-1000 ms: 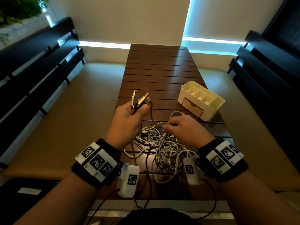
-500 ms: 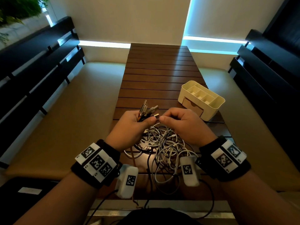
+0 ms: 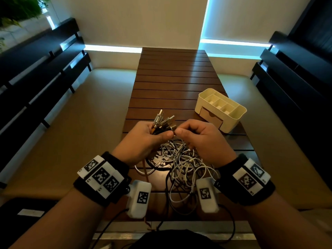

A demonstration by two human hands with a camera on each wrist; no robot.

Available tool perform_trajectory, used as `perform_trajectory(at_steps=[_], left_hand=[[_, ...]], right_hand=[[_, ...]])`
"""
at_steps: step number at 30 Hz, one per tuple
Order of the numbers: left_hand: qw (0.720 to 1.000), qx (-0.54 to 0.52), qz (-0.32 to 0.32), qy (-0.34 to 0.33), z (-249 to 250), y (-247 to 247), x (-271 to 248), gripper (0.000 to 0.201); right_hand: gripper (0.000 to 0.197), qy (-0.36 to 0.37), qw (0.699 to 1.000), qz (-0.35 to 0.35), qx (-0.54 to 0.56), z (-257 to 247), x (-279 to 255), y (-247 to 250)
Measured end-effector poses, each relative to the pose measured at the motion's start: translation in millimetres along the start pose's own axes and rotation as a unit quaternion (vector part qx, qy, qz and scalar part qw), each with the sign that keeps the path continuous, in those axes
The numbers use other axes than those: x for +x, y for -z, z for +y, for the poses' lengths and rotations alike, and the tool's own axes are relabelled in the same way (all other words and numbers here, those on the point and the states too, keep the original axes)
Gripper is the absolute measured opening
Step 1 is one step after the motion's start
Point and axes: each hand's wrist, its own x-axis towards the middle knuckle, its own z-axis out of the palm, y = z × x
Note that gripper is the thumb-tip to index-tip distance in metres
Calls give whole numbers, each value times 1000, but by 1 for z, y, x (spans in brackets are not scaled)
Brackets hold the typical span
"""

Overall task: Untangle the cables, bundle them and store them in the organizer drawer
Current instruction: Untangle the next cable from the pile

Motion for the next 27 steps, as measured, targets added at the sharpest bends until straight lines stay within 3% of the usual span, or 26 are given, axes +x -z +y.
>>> perform_trajectory(at_steps=[3, 8, 12, 15, 19, 22, 25, 27], left_hand=[[1000, 29, 2, 2, 2, 3, -2, 19], [990, -58, 127, 5, 2, 21, -1, 15], [988, 19, 149, 34, -2, 32, -4, 20], [982, 75, 174, 6, 2, 26, -3, 19], [982, 155, 97, -43, 10, 5, -5, 2], [982, 177, 56, -39, 9, 5, -8, 23], [987, 153, 40, -22, 12, 13, -11, 28], [992, 105, 65, -17, 13, 15, -13, 29]], right_hand=[[10, -1, 1000, -10, 8, 2, -1, 1], [11, -56, 998, 0, 10, 24, -1, 10], [14, -57, 997, 6, -55, 27, 0, 17], [15, -44, 985, -66, -153, 11, 8, 13], [17, -14, 974, -114, -196, -7, 15, 4], [15, 19, 985, -78, -150, -14, 16, 5], [10, 27, 989, -75, -122, -11, 14, 8], [9, 12, 990, -92, -103, -6, 11, 8]])
